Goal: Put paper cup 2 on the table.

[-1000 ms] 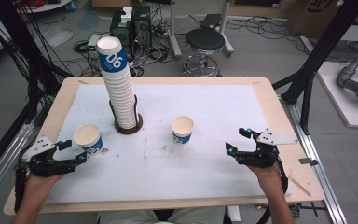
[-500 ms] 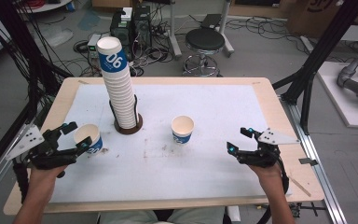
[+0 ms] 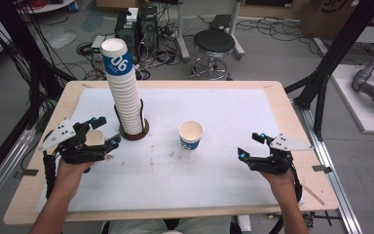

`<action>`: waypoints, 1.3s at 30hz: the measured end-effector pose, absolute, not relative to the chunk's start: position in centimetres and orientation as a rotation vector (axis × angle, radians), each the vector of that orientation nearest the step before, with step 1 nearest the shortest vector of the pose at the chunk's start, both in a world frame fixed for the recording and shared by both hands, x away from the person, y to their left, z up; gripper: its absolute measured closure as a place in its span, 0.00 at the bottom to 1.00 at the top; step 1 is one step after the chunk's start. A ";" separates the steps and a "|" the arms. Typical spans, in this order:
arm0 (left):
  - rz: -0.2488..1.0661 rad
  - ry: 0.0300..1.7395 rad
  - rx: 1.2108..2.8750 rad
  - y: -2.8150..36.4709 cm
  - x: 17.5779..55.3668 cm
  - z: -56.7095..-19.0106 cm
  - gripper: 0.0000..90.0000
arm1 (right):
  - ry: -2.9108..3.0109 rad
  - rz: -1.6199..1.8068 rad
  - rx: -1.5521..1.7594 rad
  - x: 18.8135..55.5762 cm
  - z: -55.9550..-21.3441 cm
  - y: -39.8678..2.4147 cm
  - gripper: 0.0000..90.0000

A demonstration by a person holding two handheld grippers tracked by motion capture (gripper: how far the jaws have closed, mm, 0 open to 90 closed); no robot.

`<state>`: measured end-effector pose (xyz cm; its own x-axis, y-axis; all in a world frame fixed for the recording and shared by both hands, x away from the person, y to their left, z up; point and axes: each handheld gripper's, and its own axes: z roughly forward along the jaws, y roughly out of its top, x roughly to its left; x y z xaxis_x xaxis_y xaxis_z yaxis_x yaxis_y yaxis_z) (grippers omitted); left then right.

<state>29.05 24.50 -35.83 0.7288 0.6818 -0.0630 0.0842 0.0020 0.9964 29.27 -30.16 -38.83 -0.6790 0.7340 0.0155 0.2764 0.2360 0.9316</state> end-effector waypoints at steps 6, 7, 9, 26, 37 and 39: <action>0.513 0.650 1.539 23.8 29.4 -36.6 0.19 | 2.085 1.434 0.927 29.1 -38.9 -30.6 0.23; 0.511 0.650 1.544 23.7 29.4 -36.8 0.19 | 2.079 1.435 0.931 29.0 -38.8 -30.6 0.23; 0.512 0.644 1.555 23.5 29.4 -37.0 0.19 | 2.075 1.430 0.927 28.8 -38.8 -30.8 0.23; 0.496 0.623 1.577 22.9 29.2 -37.7 0.19 | 2.062 1.423 0.937 28.3 -38.5 -30.8 0.23; 0.503 0.629 1.575 23.0 29.3 -37.9 0.19 | 2.060 1.428 0.931 28.5 -38.5 -30.8 0.23; 0.504 0.630 1.575 23.0 29.3 -37.9 0.19 | 2.060 1.431 0.935 28.5 -38.5 -30.8 0.23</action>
